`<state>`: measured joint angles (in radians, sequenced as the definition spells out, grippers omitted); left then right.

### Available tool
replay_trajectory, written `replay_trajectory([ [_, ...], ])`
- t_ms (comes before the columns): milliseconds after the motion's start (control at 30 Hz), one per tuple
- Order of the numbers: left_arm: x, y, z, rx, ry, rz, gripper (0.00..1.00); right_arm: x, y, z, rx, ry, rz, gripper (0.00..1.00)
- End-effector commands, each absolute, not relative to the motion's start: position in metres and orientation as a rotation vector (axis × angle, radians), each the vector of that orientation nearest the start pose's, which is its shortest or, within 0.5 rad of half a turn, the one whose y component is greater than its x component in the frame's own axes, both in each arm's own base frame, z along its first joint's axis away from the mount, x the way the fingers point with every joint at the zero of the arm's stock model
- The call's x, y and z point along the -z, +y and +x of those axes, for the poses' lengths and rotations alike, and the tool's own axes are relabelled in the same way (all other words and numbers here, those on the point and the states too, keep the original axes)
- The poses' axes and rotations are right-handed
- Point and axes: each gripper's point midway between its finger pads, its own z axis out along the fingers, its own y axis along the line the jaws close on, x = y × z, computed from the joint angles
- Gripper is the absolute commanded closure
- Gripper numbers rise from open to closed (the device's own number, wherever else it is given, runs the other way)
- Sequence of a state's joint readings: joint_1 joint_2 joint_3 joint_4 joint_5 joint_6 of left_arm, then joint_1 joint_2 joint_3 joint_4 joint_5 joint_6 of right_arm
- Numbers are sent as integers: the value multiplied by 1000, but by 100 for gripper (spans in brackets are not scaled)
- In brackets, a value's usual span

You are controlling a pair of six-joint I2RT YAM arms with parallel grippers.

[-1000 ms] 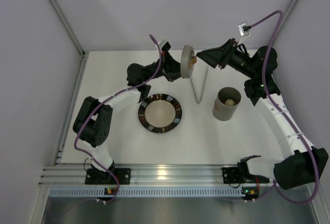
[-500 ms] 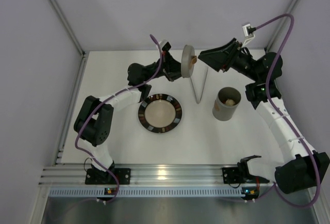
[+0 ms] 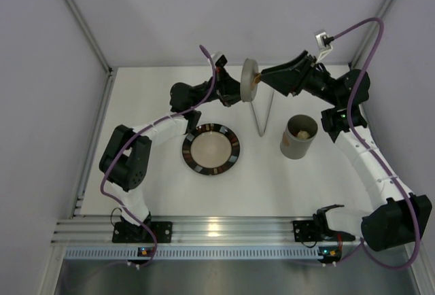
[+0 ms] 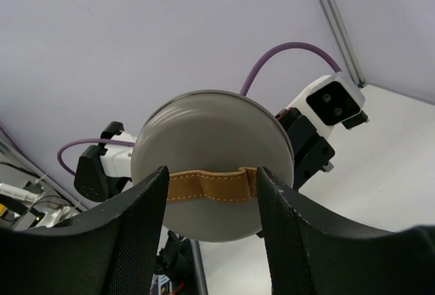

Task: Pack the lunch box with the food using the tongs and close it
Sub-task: Pick up the box lid from the center of the board.

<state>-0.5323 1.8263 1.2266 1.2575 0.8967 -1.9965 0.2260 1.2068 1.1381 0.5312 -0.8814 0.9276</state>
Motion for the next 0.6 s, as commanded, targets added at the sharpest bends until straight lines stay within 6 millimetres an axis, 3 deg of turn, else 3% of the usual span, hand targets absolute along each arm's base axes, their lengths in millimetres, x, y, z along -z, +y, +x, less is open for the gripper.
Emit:
replay_trajectory([
  [0, -441, -330, 245, 2576, 1307, 405, 100, -459, 224, 283, -1414, 1300, -491, 46],
  [567, -437, -336, 248, 2570, 1327, 398, 100, -456, 229, 272, -1454, 1298, -555, 47],
])
